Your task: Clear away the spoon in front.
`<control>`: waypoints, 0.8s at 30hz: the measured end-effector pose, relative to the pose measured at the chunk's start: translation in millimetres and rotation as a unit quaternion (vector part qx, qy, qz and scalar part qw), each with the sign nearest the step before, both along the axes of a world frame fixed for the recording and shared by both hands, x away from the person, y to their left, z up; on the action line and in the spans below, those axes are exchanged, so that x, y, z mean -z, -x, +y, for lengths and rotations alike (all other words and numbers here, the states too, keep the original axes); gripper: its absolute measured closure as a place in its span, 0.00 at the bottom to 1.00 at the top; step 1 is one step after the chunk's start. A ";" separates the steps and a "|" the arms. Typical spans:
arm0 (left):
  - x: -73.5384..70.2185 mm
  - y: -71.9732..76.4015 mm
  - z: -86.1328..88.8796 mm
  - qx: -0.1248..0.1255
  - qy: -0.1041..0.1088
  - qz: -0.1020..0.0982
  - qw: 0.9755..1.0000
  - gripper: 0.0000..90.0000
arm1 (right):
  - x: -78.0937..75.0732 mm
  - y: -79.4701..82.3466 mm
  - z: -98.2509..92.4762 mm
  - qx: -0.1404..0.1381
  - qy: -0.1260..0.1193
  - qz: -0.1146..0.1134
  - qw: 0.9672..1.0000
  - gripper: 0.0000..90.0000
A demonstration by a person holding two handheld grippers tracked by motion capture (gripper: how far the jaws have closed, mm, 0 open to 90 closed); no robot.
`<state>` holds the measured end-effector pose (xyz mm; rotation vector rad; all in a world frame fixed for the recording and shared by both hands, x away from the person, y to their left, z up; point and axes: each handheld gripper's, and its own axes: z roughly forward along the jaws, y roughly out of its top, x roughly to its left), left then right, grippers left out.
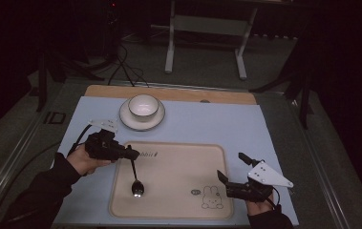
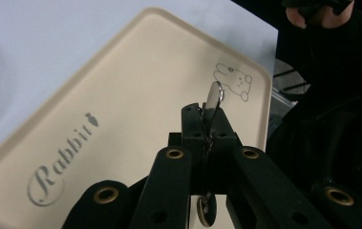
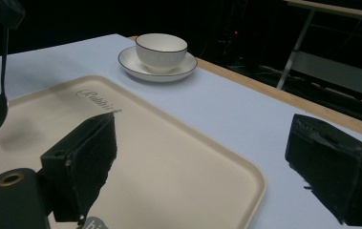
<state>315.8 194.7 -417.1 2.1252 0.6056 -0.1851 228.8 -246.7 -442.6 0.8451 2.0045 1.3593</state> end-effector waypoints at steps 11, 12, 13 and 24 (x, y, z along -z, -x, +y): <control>27.2 -9.6 -7.7 0.006 -0.002 0.010 1.000 0.98 | 0.7 -1.0 0.0 -0.001 -0.001 0.005 1.000 0.11; 29.2 -11.2 -7.9 0.006 0.002 0.011 1.000 0.98 | 0.7 -1.0 0.0 -0.002 -0.001 0.004 1.000 0.11; 30.3 -11.6 -8.5 0.003 0.001 0.009 1.000 0.97 | 0.7 -0.9 0.0 -0.002 -0.001 0.005 1.000 0.11; 63.2 -17.1 -12.0 -0.030 0.015 -0.011 0.999 0.88 | 1.1 -1.5 0.2 -0.006 -0.002 0.008 1.000 0.11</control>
